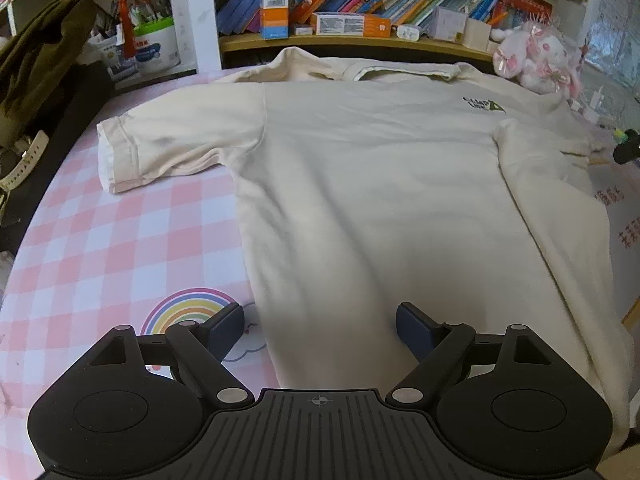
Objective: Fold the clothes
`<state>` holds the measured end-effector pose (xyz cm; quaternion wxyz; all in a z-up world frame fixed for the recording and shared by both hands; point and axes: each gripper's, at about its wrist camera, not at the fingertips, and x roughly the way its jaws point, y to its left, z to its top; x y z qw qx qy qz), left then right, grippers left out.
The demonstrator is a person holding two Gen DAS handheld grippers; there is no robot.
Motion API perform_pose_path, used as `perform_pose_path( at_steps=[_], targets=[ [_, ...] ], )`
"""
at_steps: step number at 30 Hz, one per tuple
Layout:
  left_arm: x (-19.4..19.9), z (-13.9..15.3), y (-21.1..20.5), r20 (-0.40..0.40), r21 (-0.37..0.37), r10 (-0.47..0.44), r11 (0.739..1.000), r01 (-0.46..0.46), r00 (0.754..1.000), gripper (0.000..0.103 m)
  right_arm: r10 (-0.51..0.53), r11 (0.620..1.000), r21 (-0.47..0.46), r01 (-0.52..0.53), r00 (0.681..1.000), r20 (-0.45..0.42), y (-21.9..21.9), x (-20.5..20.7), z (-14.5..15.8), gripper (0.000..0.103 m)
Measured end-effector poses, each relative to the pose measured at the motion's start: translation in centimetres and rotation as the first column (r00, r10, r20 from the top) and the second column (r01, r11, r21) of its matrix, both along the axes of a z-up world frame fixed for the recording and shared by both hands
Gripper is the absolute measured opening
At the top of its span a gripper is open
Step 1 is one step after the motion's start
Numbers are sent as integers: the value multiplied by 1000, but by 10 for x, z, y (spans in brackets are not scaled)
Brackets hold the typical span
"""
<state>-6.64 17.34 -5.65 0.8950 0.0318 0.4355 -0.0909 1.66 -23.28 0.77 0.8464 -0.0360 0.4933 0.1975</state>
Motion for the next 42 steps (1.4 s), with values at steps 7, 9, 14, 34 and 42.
perform_pose_path(
  at_steps=[7, 9, 14, 34, 42],
  targets=[
    [-1, -1, -3, 2, 20, -27, 999, 27, 1000, 90, -89, 993, 71, 89, 996, -5, 40, 20, -32, 51],
    [0, -2, -3, 2, 20, -31, 999, 31, 1000, 90, -124, 991, 48, 125, 992, -21, 50, 35, -46, 52],
    [0, -1, -2, 4, 21, -48, 999, 48, 999, 90, -124, 990, 56, 127, 990, -63, 49, 24, -45, 5],
    [3, -1, 7, -9, 18, -144, 989, 144, 990, 91, -481, 867, -257, 426, 850, -214, -65, -190, -25, 5],
    [-8, 3, 20, -43, -1, -118, 993, 118, 992, 90, -429, 881, -274, 385, 895, -122, -58, -173, -12, 40]
  ],
)
